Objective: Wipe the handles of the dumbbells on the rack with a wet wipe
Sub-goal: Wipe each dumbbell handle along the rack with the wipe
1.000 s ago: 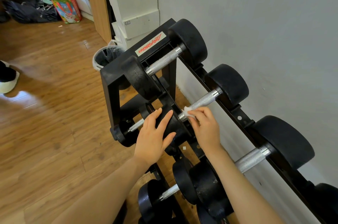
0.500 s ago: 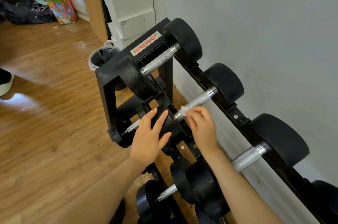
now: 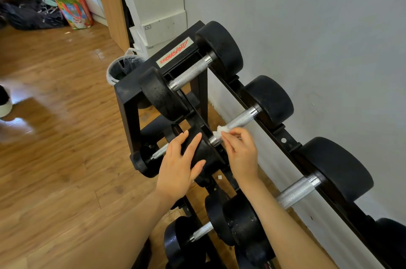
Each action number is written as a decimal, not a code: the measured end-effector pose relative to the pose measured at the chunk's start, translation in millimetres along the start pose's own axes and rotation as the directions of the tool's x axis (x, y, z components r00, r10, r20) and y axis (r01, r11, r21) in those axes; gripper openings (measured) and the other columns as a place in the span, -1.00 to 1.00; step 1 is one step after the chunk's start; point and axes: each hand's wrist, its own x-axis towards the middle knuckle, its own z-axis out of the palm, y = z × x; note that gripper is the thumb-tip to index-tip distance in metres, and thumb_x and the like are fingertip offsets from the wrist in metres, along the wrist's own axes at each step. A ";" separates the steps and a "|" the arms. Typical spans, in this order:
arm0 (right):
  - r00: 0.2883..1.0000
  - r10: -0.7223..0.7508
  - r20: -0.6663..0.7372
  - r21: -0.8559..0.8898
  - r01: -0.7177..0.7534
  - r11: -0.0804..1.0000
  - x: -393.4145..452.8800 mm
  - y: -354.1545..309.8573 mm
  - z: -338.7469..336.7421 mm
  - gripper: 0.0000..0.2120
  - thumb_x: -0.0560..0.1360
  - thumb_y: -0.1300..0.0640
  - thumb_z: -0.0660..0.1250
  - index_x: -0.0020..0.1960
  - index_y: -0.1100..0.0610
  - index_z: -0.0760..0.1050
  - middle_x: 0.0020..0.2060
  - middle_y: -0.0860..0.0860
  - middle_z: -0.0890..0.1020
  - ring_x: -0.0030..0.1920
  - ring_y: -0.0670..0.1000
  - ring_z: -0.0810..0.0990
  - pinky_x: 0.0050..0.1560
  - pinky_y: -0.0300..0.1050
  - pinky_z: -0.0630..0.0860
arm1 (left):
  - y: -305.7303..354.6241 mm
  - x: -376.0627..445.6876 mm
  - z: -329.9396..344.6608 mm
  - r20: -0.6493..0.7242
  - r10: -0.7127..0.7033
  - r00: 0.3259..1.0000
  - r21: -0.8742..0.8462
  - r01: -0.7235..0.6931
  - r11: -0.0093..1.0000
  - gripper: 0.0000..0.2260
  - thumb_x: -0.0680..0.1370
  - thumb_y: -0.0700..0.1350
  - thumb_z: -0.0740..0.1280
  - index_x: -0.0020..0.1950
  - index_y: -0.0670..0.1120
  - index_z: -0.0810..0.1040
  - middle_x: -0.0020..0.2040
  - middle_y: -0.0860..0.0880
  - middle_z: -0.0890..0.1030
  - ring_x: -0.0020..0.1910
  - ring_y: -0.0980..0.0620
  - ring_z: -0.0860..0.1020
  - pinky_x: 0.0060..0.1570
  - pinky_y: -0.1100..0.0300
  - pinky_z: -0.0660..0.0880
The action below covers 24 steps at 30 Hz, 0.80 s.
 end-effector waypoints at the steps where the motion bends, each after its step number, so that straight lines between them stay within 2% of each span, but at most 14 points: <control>1: 1.000 -0.013 -0.001 -0.017 0.013 1.000 0.5 -0.1 -0.3 -0.80 0.50 0.17 0.35 0.07 0.22 0.63 -0.02 0.10 0.59 -0.02 0.04 0.56 -0.15 -0.09 0.63 | 0.2 0.1 0.2 -0.007 0.003 1.000 -0.003 -0.003 1.000 -0.40 0.52 0.07 0.29 0.53 0.00 0.23 0.43 -0.14 0.29 0.38 -0.08 0.24 0.26 0.02 0.29; 3: 1.000 -0.024 -0.013 -0.036 0.024 0.999 1.5 0.0 -0.6 -0.80 0.48 0.18 0.35 0.06 0.22 0.64 -0.03 0.10 0.59 -0.02 0.04 0.55 -0.14 -0.11 0.62 | 0.5 0.2 0.3 -0.014 0.001 1.000 -0.008 -0.001 1.000 -0.39 0.51 0.07 0.30 0.53 0.01 0.22 0.43 -0.12 0.27 0.38 -0.08 0.24 0.26 0.01 0.29; 6: 0.996 0.037 -0.077 -0.016 -0.038 0.999 5.8 1.4 -0.6 -0.79 0.49 0.16 0.35 0.05 0.22 0.64 -0.02 0.10 0.59 0.00 -0.06 0.50 -0.14 -0.17 0.60 | -0.3 0.2 0.5 -0.011 0.004 1.000 -0.009 -0.005 1.000 -0.39 0.51 0.07 0.30 0.53 0.02 0.21 0.43 -0.12 0.26 0.38 -0.08 0.24 0.27 0.01 0.28; 8: 0.994 0.055 -0.099 -0.012 -0.056 0.998 7.2 1.6 0.2 -0.79 0.50 0.14 0.34 0.05 0.23 0.64 -0.03 0.10 0.59 -0.01 -0.04 0.51 -0.14 -0.16 0.60 | -0.7 0.1 0.5 0.001 0.002 1.000 -0.008 -0.002 1.000 -0.39 0.52 0.08 0.28 0.54 0.03 0.19 0.44 -0.12 0.27 0.39 -0.08 0.23 0.29 0.02 0.26; 13: 1.000 -0.005 0.006 0.008 0.005 1.000 -0.2 0.3 -0.7 -0.80 0.49 0.16 0.35 0.05 0.22 0.64 -0.02 0.08 0.58 -0.01 0.02 0.55 -0.09 -0.09 0.62 | -1.0 -0.1 0.8 0.016 -0.003 1.000 -0.010 0.003 1.000 -0.40 0.53 0.09 0.27 0.54 0.02 0.19 0.45 -0.12 0.26 0.41 -0.08 0.22 0.30 0.02 0.25; 16: 0.994 0.101 -0.052 0.082 -0.096 0.992 0.2 0.8 -1.3 -0.82 0.50 0.18 0.36 0.05 0.22 0.64 -0.02 0.03 0.55 -0.03 -0.03 0.54 -0.11 -0.10 0.61 | -0.5 0.2 0.1 0.008 0.000 1.000 -0.003 0.000 1.000 -0.40 0.53 0.08 0.28 0.54 0.02 0.20 0.44 -0.12 0.26 0.39 -0.09 0.23 0.28 0.03 0.26; 18: 0.991 0.121 -0.065 0.092 -0.114 0.989 -0.3 -0.4 -0.9 -0.83 0.49 0.19 0.37 0.05 0.22 0.64 -0.03 0.02 0.55 -0.03 -0.03 0.55 -0.11 -0.11 0.61 | -0.6 0.0 -0.2 0.014 -0.003 1.000 -0.004 0.003 1.000 -0.40 0.53 0.08 0.28 0.54 0.02 0.20 0.44 -0.12 0.25 0.40 -0.09 0.22 0.29 0.03 0.25; 22: 0.991 0.016 0.135 0.058 -0.024 0.998 -4.6 -7.5 -0.8 -0.83 0.48 0.20 0.39 0.06 0.18 0.64 -0.03 0.03 0.56 -0.01 -0.04 0.54 -0.03 -0.24 0.56 | -0.9 -0.5 0.0 0.031 -0.010 0.999 0.001 0.010 1.000 -0.41 0.54 0.10 0.26 0.54 0.02 0.20 0.45 -0.13 0.26 0.40 -0.09 0.21 0.31 0.02 0.23; 24: 0.984 -0.034 0.173 0.034 0.029 0.999 -5.2 -8.4 -0.5 -0.83 0.47 0.22 0.41 0.06 0.18 0.64 -0.04 0.04 0.57 -0.02 -0.04 0.54 -0.01 -0.31 0.50 | -0.7 -0.4 -0.4 0.037 -0.015 0.999 0.003 0.015 1.000 -0.41 0.54 0.10 0.26 0.54 0.02 0.20 0.45 -0.14 0.27 0.40 -0.08 0.21 0.31 0.02 0.22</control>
